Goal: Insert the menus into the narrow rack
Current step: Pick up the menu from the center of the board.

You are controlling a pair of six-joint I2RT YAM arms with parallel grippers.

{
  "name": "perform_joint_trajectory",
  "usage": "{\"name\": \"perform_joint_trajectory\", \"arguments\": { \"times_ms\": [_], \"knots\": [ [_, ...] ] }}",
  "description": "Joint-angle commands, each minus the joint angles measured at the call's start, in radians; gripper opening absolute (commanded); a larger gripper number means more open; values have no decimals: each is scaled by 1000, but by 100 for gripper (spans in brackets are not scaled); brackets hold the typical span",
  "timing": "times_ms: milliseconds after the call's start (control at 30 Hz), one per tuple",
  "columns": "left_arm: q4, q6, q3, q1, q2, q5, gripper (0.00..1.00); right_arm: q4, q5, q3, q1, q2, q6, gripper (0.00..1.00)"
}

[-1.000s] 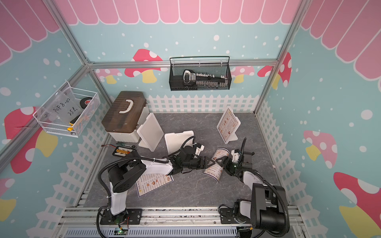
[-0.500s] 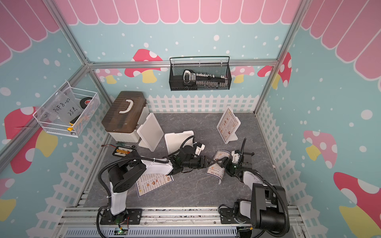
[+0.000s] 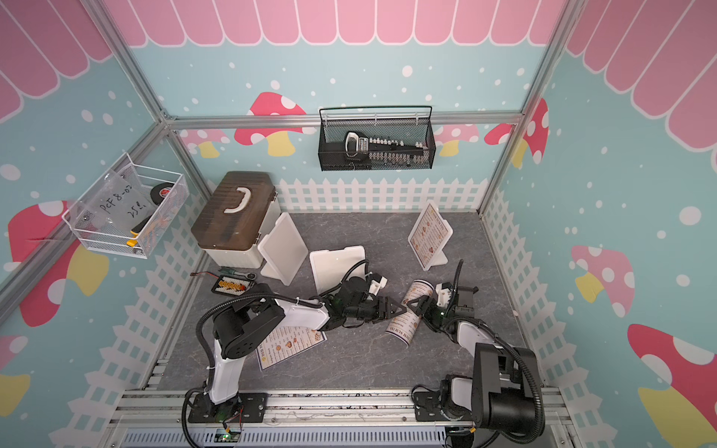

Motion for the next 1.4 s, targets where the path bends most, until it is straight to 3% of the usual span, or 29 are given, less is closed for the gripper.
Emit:
{"name": "perform_joint_trajectory", "arguments": {
  "times_ms": [0,233,633,867,1367],
  "knots": [
    [-47,6,37,-4,14,1,68,25,0,-4,2,13,8,69],
    [-224,110,64,-8,-24,-77,76,3,27,3,3,42,-2,71],
    [-188,90,78,-11,18,-44,78,-46,34,22,4,70,-40,72],
    [-203,92,98,-14,31,-32,87,-24,-4,19,5,74,-38,64],
    [-407,170,195,-38,69,-50,79,200,-156,-21,6,75,82,63]
  ]
}}
